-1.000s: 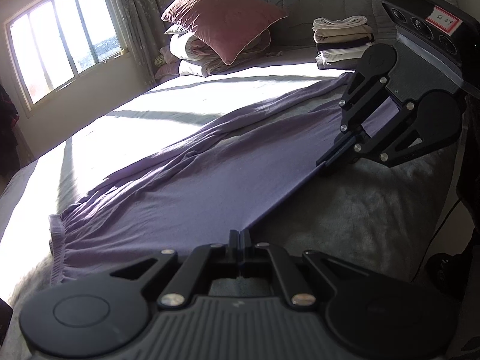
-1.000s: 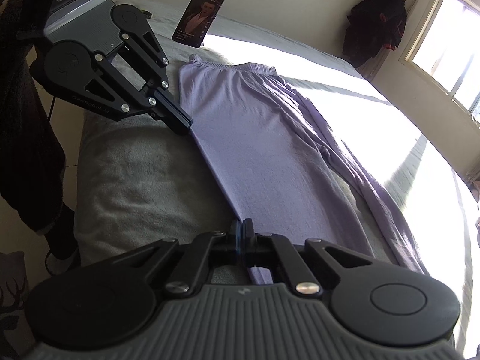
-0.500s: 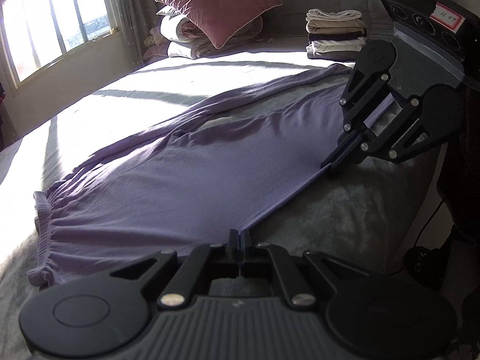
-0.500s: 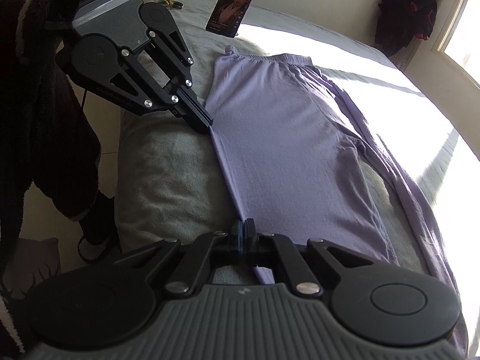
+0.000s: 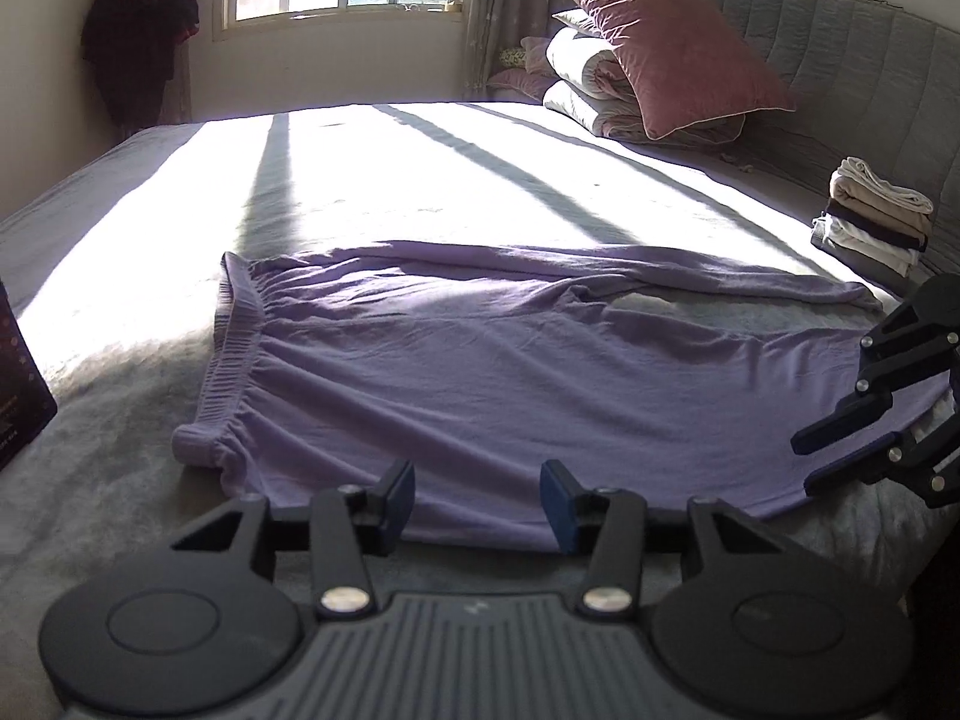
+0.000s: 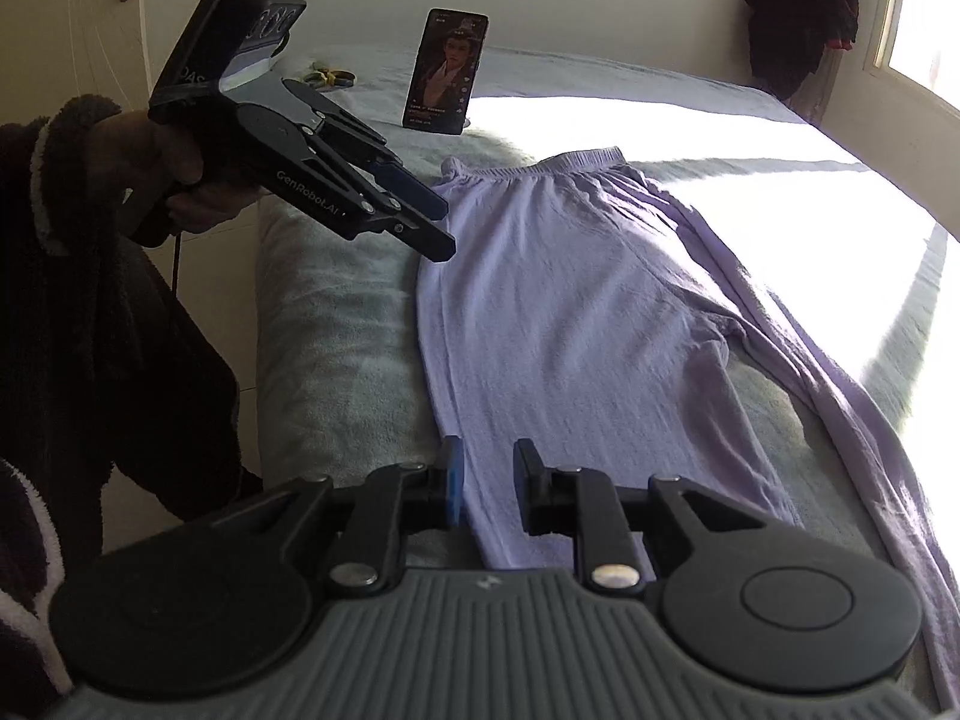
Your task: Fold clothes
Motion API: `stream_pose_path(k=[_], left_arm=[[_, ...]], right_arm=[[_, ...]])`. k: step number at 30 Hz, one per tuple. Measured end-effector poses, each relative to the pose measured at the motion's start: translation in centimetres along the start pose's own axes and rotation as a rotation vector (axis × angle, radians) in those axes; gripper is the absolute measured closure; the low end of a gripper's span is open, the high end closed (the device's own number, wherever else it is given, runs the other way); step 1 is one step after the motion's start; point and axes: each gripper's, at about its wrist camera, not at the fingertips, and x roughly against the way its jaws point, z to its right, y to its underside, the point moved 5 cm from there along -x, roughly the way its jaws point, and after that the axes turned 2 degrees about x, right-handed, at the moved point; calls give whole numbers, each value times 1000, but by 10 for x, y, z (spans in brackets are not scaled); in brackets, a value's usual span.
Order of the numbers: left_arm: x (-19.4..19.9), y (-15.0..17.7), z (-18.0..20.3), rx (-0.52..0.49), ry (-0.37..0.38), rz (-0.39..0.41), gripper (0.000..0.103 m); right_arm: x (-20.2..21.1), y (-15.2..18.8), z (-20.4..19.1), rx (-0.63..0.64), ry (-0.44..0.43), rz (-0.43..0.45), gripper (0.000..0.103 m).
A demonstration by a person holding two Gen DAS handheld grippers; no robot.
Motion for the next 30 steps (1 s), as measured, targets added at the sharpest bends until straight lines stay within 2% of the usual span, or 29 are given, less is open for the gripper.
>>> stream_pose_path(k=[6, 12, 17, 21, 25, 26, 28, 29, 30], left_arm=[[-15, -15, 11, 18, 38, 44, 56], [-52, -35, 40, -19, 114, 68, 57], [-79, -51, 65, -72, 190, 75, 64], [-100, -53, 74, -86, 248, 52, 73], [-117, -45, 73, -69, 263, 13, 73], [-120, -42, 72, -65, 264, 6, 73], [-120, -42, 69, -52, 273, 6, 73], [-119, -42, 69, -49, 275, 6, 73], [-119, -41, 69, -46, 277, 6, 73]], right_arm=[[-3, -18, 37, -136, 21, 40, 68], [-10, -20, 98, -397, 38, 62, 68], [-20, -13, 139, -611, -2, 82, 68], [-39, -1, 168, -782, -60, 41, 68], [-62, 1, 183, -844, -96, 4, 70], [-67, -1, 186, -850, -104, 0, 73], [-76, -5, 186, -843, -124, -12, 86], [-79, -7, 185, -827, -135, -19, 101], [-81, -10, 182, -807, -143, -23, 101]])
